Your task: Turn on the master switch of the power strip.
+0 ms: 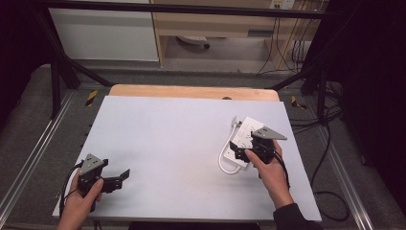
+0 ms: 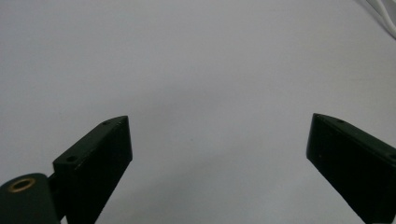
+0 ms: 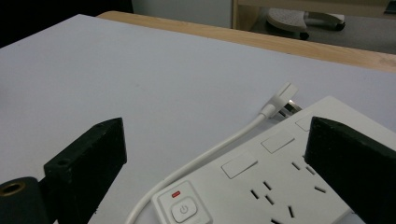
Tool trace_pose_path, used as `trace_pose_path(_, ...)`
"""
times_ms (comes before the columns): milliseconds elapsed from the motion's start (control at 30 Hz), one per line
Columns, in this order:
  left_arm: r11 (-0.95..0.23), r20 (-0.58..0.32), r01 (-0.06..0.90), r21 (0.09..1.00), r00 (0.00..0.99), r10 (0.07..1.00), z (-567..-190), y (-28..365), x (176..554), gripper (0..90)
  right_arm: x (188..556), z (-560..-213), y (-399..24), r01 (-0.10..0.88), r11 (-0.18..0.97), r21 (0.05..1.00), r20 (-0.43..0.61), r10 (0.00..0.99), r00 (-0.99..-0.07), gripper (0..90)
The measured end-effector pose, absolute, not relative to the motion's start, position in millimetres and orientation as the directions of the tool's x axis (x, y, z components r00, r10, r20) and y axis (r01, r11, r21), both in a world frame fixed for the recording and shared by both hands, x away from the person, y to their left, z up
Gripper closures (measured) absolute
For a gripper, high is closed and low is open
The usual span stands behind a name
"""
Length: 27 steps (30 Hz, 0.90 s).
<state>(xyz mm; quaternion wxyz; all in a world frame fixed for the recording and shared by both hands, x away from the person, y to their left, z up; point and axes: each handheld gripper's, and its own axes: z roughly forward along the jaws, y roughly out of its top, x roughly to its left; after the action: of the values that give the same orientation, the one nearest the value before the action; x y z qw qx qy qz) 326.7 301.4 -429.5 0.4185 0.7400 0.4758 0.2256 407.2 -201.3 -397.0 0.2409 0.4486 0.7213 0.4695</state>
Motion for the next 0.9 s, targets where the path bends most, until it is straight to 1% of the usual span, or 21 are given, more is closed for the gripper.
trace_pose_path(300, -0.193, -0.068, 0.514, 0.836, 0.444, 0.893, -429, 303, 326, 7.1, 411, -388, -209, 0.413, 0.143, 0.900, 0.076, 0.879, -0.470, 7.7)
trace_pose_path(700, -0.189, -0.069, 0.510, 0.839, 0.445, 0.893, -428, 303, 325, 7.1, 410, -379, -222, 0.403, 0.134, 0.905, 0.073, 0.885, -0.460, 6.9)
trace_pose_path(900, -0.192, -0.068, 0.509, 0.839, 0.448, 0.891, -428, 303, 324, 7.1, 406, -376, -232, 0.398, 0.120, 0.909, 0.074, 0.895, -0.439, 6.3)
